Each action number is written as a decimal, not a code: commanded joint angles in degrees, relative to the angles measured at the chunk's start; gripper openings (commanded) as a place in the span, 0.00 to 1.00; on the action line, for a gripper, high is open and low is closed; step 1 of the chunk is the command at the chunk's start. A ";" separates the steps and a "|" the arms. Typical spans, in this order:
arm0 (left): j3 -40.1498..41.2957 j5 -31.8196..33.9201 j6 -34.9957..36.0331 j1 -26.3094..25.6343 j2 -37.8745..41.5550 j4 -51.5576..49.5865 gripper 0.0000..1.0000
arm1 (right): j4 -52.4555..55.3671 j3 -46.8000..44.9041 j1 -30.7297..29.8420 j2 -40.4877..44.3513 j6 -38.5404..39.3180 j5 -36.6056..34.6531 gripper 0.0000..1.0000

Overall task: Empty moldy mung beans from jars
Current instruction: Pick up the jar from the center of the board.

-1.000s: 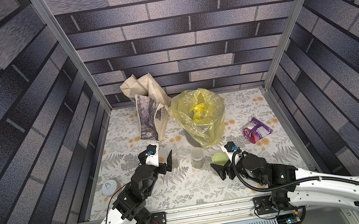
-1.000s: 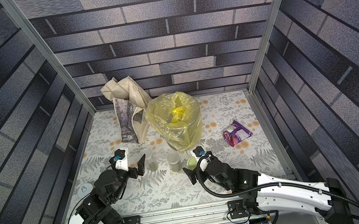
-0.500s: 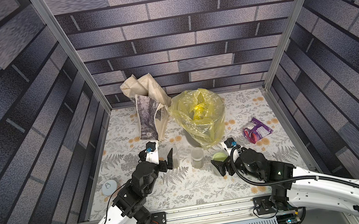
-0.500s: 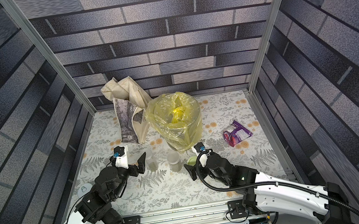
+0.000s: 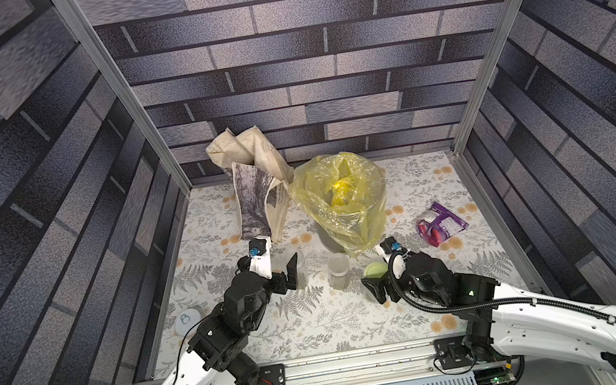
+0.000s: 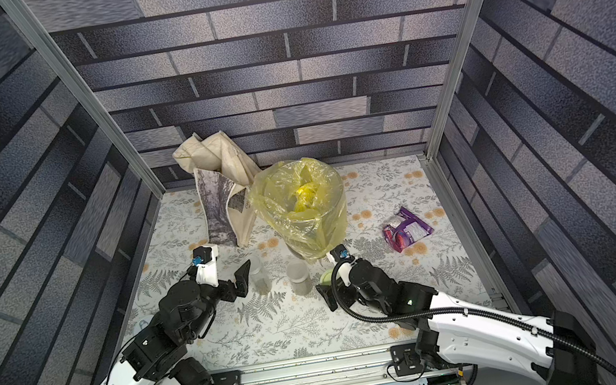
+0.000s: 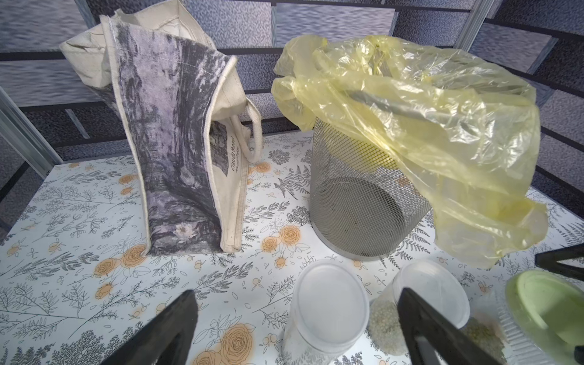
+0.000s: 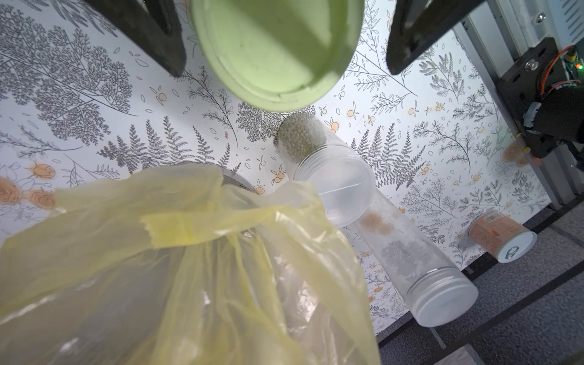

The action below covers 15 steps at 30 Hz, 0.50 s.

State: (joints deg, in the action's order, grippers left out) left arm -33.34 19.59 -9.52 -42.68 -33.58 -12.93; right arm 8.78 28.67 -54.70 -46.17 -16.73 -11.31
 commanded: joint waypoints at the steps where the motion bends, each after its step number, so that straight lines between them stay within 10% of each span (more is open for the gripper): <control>1: -2.65 -0.96 -1.16 -0.26 -0.76 -1.74 1.00 | -0.28 0.20 5.22 2.74 -0.57 6.46 1.00; 15: -4.33 -1.60 -3.57 -0.30 -0.88 -5.62 1.00 | -7.20 -1.67 19.36 0.01 -3.20 23.18 1.00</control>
State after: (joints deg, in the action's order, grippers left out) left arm -35.33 18.15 -11.64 -42.68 -35.35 -15.57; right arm 5.96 28.34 -37.15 -47.09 -17.41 5.37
